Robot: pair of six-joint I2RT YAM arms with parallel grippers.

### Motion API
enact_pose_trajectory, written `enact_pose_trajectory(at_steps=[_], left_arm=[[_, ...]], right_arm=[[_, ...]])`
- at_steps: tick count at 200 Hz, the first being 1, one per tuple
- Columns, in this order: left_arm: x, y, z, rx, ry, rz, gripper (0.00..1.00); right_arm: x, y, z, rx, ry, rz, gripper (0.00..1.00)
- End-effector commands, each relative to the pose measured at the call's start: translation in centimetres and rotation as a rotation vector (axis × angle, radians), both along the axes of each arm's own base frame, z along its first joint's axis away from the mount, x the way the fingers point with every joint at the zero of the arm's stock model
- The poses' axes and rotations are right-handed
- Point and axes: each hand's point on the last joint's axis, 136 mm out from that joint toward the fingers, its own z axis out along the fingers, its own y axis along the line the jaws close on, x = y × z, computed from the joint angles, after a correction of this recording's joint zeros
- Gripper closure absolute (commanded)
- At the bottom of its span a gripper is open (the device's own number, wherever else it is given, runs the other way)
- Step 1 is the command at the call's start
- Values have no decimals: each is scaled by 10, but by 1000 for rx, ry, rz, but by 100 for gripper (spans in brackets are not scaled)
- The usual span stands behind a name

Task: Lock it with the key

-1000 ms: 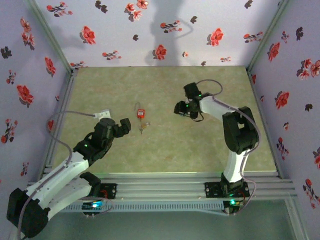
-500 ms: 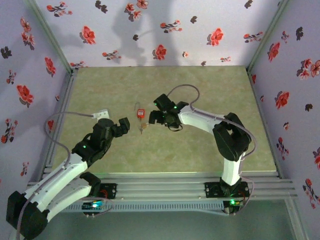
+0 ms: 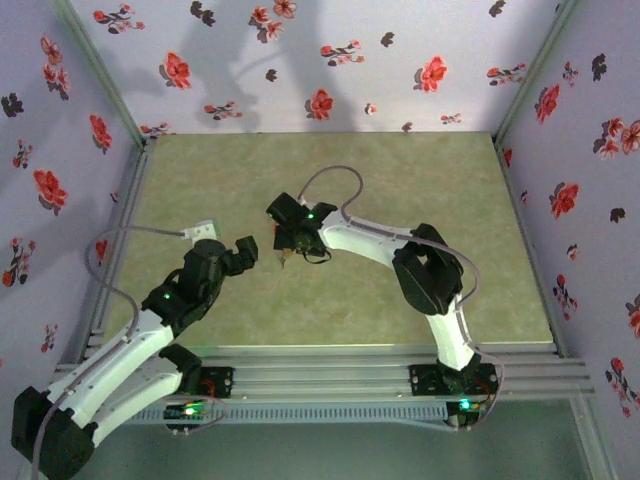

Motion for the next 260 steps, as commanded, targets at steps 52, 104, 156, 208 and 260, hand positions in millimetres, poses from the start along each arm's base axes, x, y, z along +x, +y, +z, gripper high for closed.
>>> enact_pose_trajectory(at_steps=[52,104,156,208,260], left_arm=[[0,10,1,21,-16,39,0],[0,10,2,21,-17,39,0],[0,11,2,21,-19,40,0],[0,11,2,24,-19,38,0],[1,11,2,29,-20,38,0]], right_arm=[[-5,24,-12,-24,23,18,38],[-7,33,-20,-45,41,40,42],[-6,37,-32,-66,58,50,47],[-4,35,-40,-109,64,58,49],[-4,29,-46,-142,72,67,53]])
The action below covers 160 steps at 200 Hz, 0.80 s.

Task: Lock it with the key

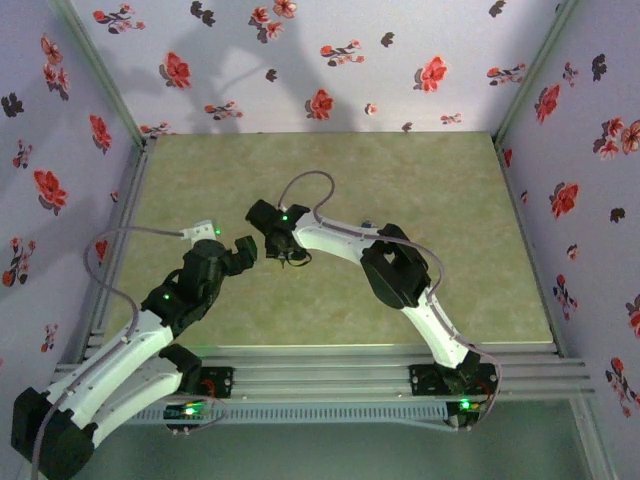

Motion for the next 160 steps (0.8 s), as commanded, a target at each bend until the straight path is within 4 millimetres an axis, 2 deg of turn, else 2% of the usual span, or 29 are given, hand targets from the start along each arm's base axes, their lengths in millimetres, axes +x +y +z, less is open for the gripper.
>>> enact_pose_trajectory(at_steps=[1,116,135,160], left_arm=[[0,9,0,27,-13,30,0],[1,9,0,28,-13,30,0],[1,9,1,28,-15,29,0],[1,9,1,27,-15,30,0]], right_arm=[[-2,-7,-9,-64,5,15,53],[-8,-14,-21,-82,46,37,57],[-10,-14,-22,-83,50,41,62],[-9,-19,-22,-100,53,34,59]])
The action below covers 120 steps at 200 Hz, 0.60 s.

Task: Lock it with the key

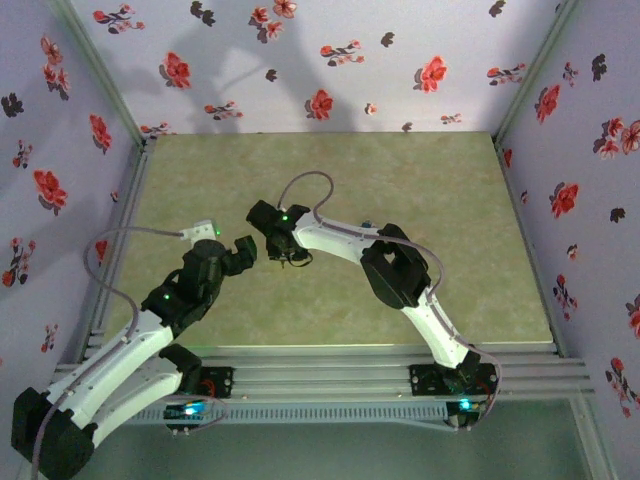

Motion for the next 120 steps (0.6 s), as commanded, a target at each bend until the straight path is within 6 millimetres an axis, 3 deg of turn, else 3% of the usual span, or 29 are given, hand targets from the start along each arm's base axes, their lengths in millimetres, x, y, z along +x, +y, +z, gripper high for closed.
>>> enact_pose_trajectory(at_steps=[1,120], left_arm=[[0,8,1,26,-14,27,0],[-16,31,20,-41,-136,92,0]], right_arm=[[-6,-15,-20,-74,41,3,59],[7,-15,-24,-18,46,-70,58]])
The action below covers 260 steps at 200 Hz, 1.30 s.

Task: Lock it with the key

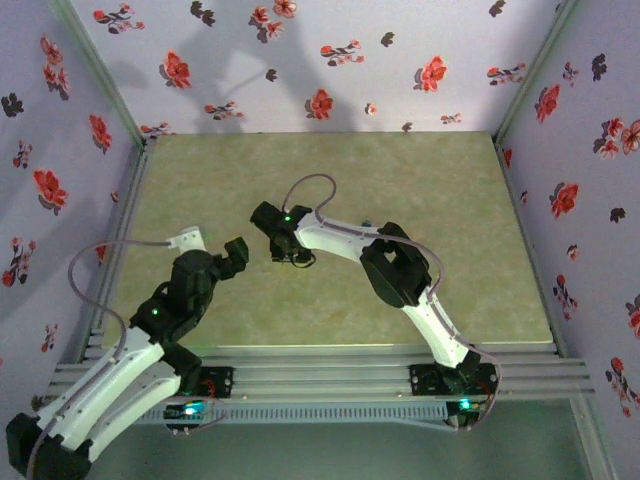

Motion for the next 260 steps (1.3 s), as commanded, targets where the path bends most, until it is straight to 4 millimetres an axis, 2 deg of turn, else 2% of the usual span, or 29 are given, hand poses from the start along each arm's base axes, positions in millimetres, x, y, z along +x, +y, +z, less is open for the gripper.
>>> enact_pose_trajectory(at_steps=[1,95,133,163,190,216,240,260], left_arm=[[-1,13,3,5,-33,56,0],[-3,17,5,-3,-46,69,0],[-3,17,5,-3,-47,71,0],[-3,17,5,-3,-46,70,0],[-3,17,4,2,-44,71,0],[-3,17,5,1,-44,72,0],[-3,17,4,4,-42,71,0],[-3,17,4,5,-41,70,0]], right_arm=[[6,-4,-13,-13,12,-43,58],[7,20,7,125,32,-104,54],[11,8,5,74,68,-186,54],[14,7,8,58,57,-193,53],[20,1,11,22,23,-155,54],[24,8,19,23,-15,-61,53],[25,17,18,42,-25,24,51],[27,10,13,13,-17,18,51]])
